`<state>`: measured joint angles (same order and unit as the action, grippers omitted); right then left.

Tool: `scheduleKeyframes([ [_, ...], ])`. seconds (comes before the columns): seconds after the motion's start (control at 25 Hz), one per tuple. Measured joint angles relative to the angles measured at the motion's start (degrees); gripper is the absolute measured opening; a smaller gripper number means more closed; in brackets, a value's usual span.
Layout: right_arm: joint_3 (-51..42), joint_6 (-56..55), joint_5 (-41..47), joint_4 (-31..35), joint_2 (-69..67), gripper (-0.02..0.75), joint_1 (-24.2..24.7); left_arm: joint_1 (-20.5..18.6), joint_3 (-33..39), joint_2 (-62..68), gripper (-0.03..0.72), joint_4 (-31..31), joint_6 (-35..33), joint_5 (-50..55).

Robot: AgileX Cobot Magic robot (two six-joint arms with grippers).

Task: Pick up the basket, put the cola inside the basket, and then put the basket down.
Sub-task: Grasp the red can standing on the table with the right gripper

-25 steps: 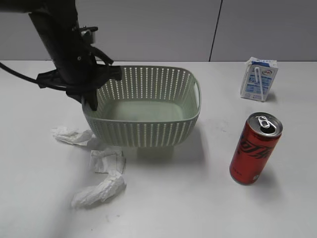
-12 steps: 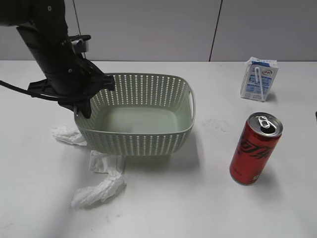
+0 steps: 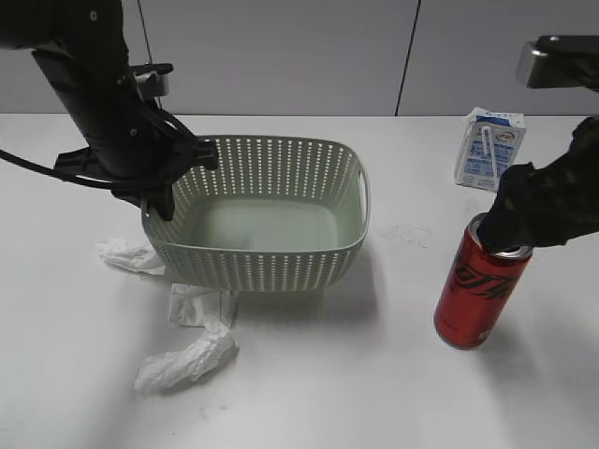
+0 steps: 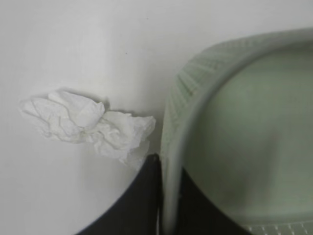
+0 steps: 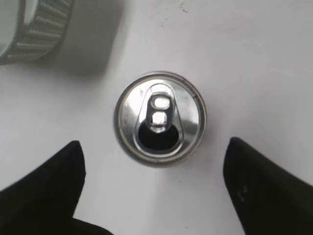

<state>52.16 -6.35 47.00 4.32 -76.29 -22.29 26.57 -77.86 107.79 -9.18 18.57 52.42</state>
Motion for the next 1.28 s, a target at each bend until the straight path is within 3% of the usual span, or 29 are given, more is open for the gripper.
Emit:
scheduleKeyframes([
  [0.28, 0.1, -3.4, -6.0, -1.8, -3.4, 0.676, 0.0, 0.0, 0.0, 0.0, -0.003, 0.0, -0.1, 0.0],
  [0.72, 0.3, -3.7, -6.6, -2.0, -11.9, 0.661, 0.0, 0.0, 0.0, 0.0, -0.003, -0.2, -0.1, 0.0],
  [0.84, 0.3, -3.7, -6.6, -2.0, -12.9, 0.606, 0.0, 0.0, 0.0, 0.0, -0.003, -0.1, -0.1, 0.0],
  [0.96, 0.3, -3.8, -6.5, -2.2, -12.9, 0.496, 0.0, 0.0, 0.0, 0.0, -0.003, -0.1, -0.2, 0.0],
  [1.28, 3.3, -3.4, -3.0, -3.5, -11.4, 0.498, 0.0, 0.0, 0.0, 0.0, -0.003, -0.2, -0.3, 0.0],
])
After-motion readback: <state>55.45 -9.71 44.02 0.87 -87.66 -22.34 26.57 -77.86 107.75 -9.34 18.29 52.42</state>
